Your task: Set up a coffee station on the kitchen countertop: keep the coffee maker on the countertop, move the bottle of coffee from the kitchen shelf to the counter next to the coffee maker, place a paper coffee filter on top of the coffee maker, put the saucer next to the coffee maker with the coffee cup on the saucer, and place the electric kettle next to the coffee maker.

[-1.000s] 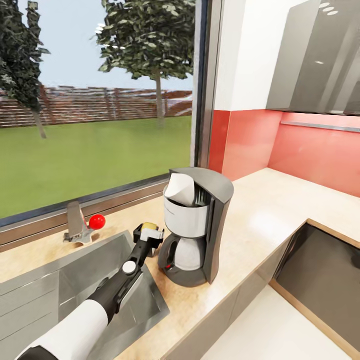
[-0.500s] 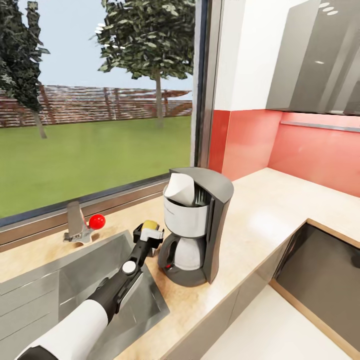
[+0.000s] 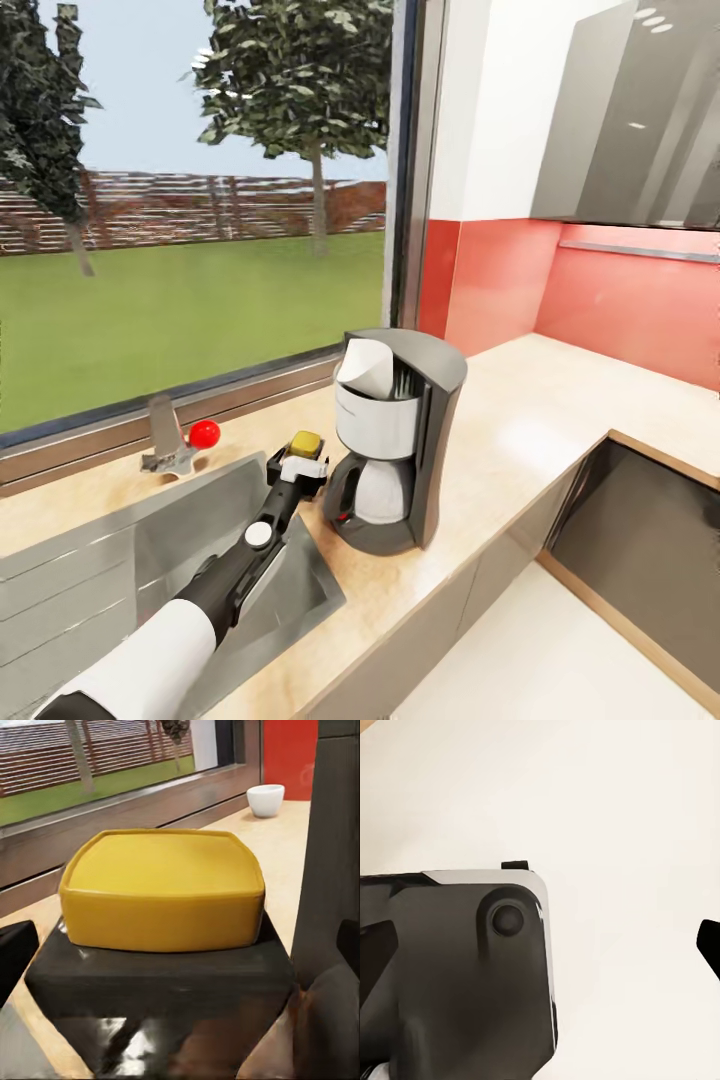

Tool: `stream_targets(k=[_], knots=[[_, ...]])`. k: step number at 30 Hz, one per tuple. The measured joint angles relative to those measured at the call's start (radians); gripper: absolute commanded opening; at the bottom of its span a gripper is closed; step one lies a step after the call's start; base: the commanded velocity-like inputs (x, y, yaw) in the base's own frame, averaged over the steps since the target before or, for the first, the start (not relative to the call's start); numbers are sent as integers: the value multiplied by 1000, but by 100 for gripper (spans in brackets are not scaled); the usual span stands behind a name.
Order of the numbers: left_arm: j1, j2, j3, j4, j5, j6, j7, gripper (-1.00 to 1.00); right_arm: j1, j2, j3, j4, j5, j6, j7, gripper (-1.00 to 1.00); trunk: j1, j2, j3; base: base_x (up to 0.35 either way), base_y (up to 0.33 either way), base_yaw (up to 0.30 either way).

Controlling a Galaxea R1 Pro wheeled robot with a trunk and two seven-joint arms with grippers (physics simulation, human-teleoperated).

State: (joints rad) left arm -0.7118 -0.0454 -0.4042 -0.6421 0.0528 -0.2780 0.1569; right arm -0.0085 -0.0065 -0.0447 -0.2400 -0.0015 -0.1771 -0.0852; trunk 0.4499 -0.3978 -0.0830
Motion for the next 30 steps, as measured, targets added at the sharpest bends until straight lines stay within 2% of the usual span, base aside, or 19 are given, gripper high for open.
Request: stream_targets(k=[10, 30], knots=[[0, -1, 0, 0, -3, 0, 0, 100, 0, 0, 0, 0, 0, 0, 0, 100, 0, 0, 0, -65, 23, 0], [2, -1, -2, -2, 0, 0, -1, 100, 0, -2, -2, -1, -1, 0, -2, 100, 0, 0, 0, -293, 74, 0]])
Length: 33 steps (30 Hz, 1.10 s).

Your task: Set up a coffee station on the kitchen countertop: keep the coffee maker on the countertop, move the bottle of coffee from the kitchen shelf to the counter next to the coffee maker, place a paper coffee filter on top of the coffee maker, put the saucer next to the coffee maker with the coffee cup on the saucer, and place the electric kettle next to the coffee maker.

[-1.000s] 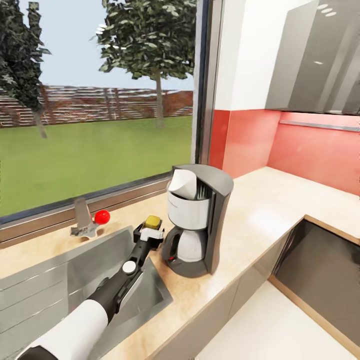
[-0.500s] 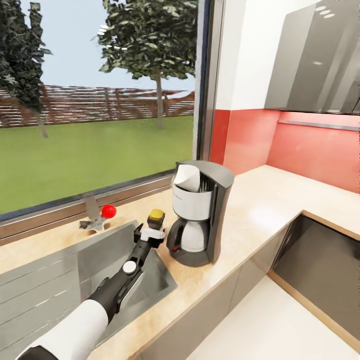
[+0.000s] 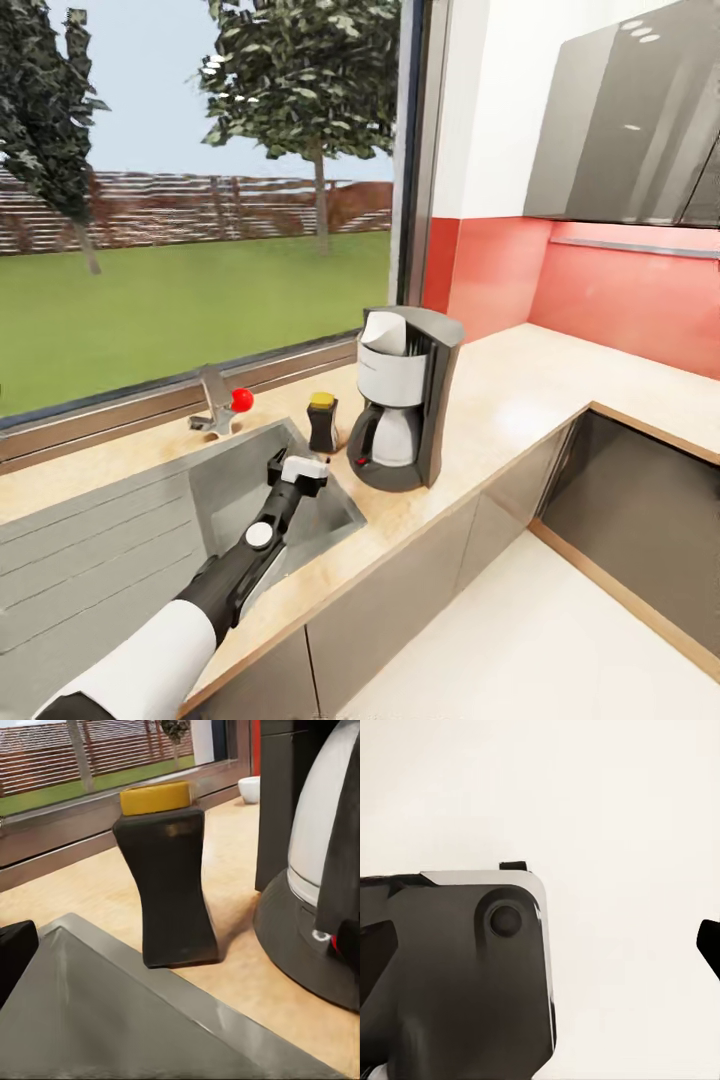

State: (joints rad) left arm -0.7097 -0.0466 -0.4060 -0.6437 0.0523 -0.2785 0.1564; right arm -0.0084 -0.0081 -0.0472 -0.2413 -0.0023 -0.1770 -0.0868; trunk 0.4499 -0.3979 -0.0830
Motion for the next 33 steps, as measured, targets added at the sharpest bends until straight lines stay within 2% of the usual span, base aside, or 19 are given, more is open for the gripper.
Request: stream_targets(k=[3, 6, 7, 8, 10, 13, 15, 25, 33], knots=[[4, -4, -4, -4, 1, -1, -6, 100, 0, -1, 0, 1, 0, 0, 0, 100, 0, 0, 0, -51, 1, 0], [52, -5, -24, -55, -1, -12, -9, 100, 0, -1, 2, 2, 1, 0, 0, 100, 0, 0, 0, -11, 0, 0], [75, -3, -32, -91, -3, -13, -9, 100, 0, -1, 2, 2, 1, 0, 0, 100, 0, 0, 0, -2, 0, 0], [150, 7, -49, -199, -6, -13, -11, 100, 0, -1, 2, 3, 1, 0, 0, 100, -1, 0, 0, -1, 0, 0], [236, 18, -55, -304, -9, -10, -28, 100, 0, -1, 1, 3, 2, 0, 0, 100, -1, 0, 0, 0, 0, 0], [287, 39, -57, -357, -12, -4, -67, 100, 0, -2, 1, 3, 1, 0, -1, 100, 0, 0, 0, 0, 0, 0], [324, 64, -54, -373, -14, -1, -88, 100, 0, -2, 0, 1, -2, 1, -1, 100, 0, 0, 0, 0, 0, 0], [349, 66, -53, -393, -15, -1, -84, 100, 0, -2, 0, 3, -2, 1, -2, 100, 0, 0, 0, -86, -61, 17], [349, 67, -52, -394, -15, -1, -84, 100, 0, 1, 1, 4, -2, 1, -2, 100, 0, 0, 0, -256, -166, 231]])
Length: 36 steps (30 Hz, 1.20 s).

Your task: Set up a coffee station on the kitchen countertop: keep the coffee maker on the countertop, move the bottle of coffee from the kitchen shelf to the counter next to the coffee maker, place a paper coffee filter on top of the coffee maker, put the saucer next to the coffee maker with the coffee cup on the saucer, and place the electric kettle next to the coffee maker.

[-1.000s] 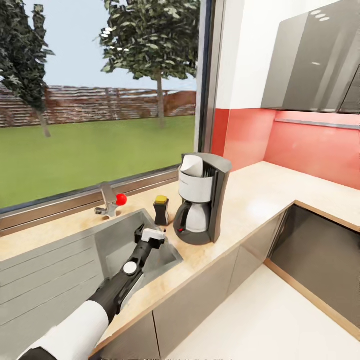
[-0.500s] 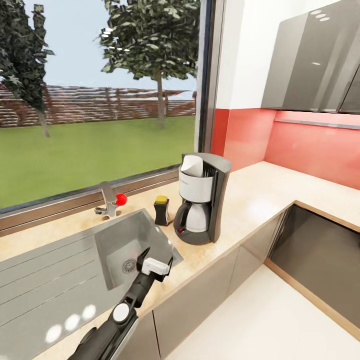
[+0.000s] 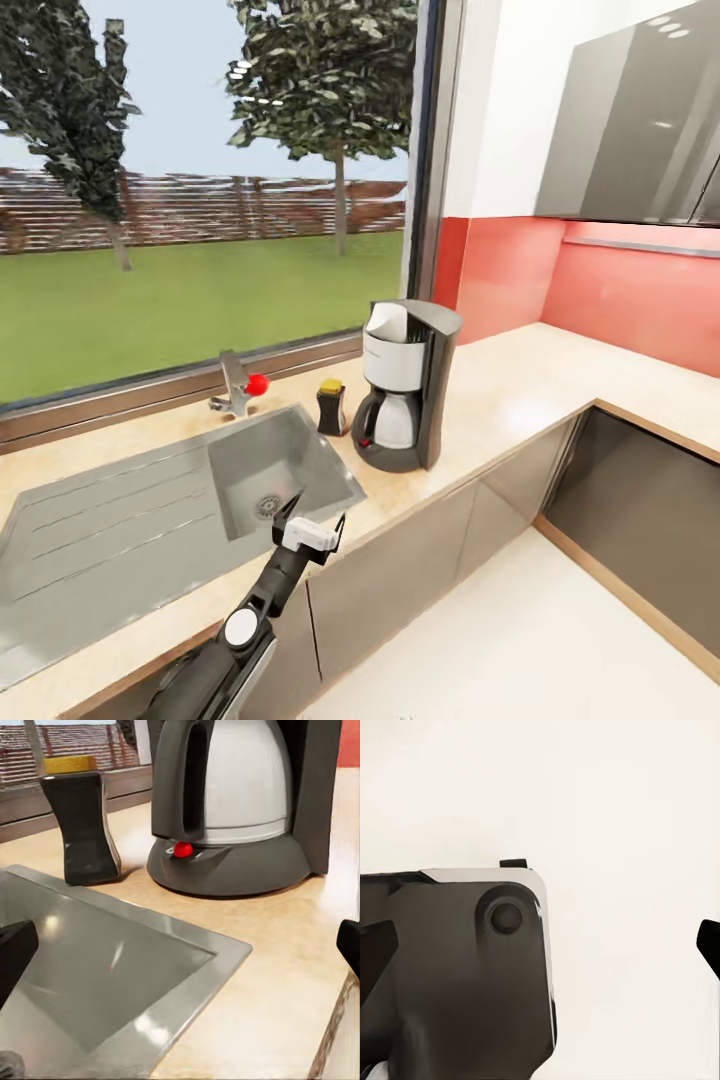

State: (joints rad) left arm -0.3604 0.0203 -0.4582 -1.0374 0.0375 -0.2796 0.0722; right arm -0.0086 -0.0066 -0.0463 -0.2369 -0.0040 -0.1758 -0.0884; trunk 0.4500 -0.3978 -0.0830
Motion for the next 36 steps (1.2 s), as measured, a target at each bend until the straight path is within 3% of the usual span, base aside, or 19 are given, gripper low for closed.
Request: stream_targets(k=[18, 36], knots=[[0, 0, 8, 1, 0, 0, 2, 100, 0, 0, -1, 0, 0, -1, 0, 100, 0, 0, 0, -317, -25, 276], [0, 0, 9, 0, 0, -1, 3, 100, 0, 0, -1, 0, 0, 0, 0, 100, 0, 0, 0, -20, 0, 277]])
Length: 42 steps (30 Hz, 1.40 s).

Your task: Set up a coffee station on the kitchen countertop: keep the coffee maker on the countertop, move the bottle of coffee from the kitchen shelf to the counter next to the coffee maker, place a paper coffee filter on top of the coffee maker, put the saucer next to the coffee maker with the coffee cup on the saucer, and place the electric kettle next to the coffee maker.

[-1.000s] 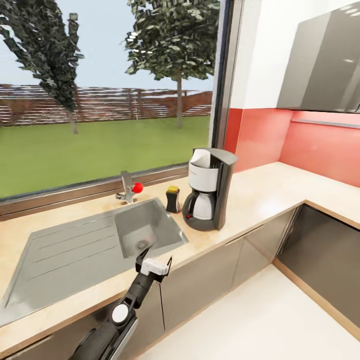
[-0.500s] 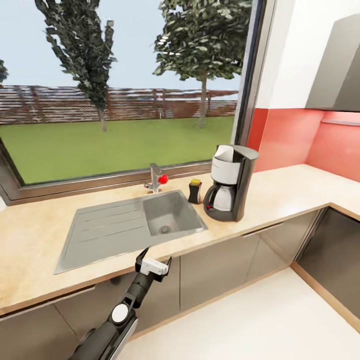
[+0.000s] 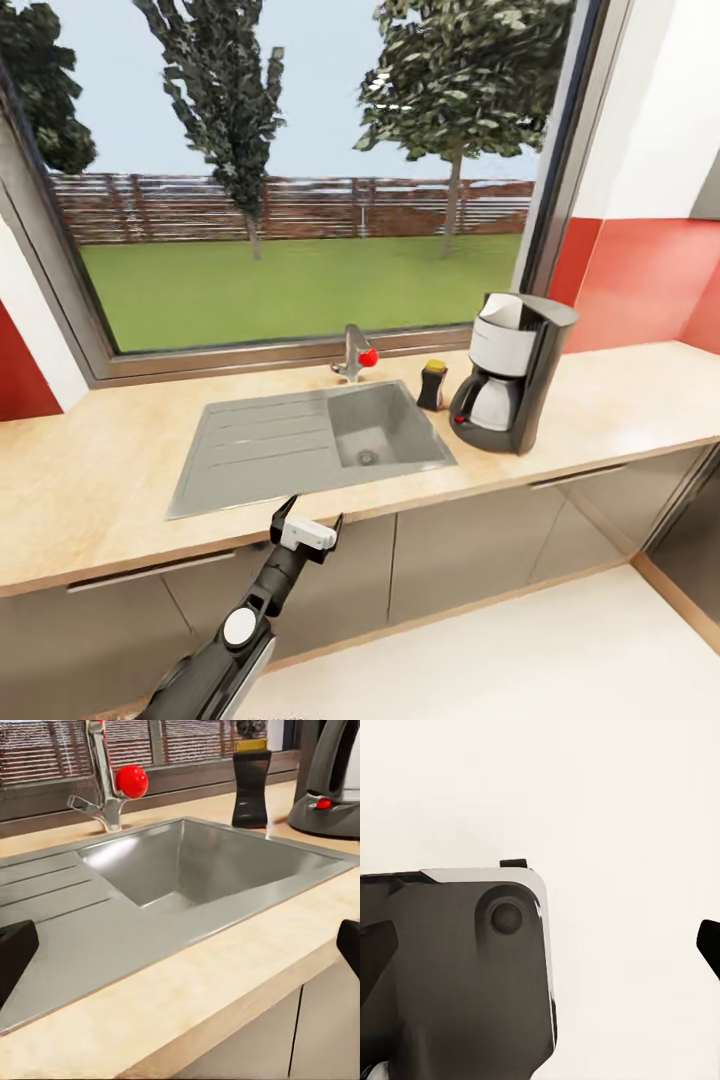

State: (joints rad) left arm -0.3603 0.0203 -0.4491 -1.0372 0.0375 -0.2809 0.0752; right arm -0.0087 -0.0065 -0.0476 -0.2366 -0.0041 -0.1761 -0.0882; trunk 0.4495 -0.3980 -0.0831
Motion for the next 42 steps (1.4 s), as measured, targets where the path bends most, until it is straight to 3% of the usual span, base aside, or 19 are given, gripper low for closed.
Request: stream_targets(k=[12, 14, 19, 22, 23, 33, 42], knots=[[0, 1, 7, -10, 1, 4, 3, 100, 0, 0, 0, 0, 0, 0, 0, 100, 0, 0, 0, 0, 0, 277], [0, 3, 30, -36, 2, 15, 8, 100, 0, 0, 0, 0, 0, 0, 0, 100, 0, 0, 0, 0, 0, 277], [15, 12, 153, -141, 3, 127, 7, 100, 0, 0, 0, 0, 0, 0, 0, 100, 0, 0, 0, 0, 0, 201], [24, 35, 181, -193, 6, 188, 6, 100, 0, 0, 0, 0, 0, 0, 0, 100, 0, 0, 0, 0, 0, 35], [27, 54, 188, -216, 11, 208, 5, 100, 0, 0, 0, 0, 0, 0, 0, 100, 0, 0, 0, 0, 0, 6], [45, 63, 181, -241, 7, 213, 2, 100, 0, 0, -1, -2, 0, 0, 0, 100, 0, 0, 0, 0, 6, 1], [52, 61, 187, -247, 14, 217, 3, 100, 0, 0, -1, -1, 0, 1, 0, 100, 0, 0, 0, 4, 251, 90]])
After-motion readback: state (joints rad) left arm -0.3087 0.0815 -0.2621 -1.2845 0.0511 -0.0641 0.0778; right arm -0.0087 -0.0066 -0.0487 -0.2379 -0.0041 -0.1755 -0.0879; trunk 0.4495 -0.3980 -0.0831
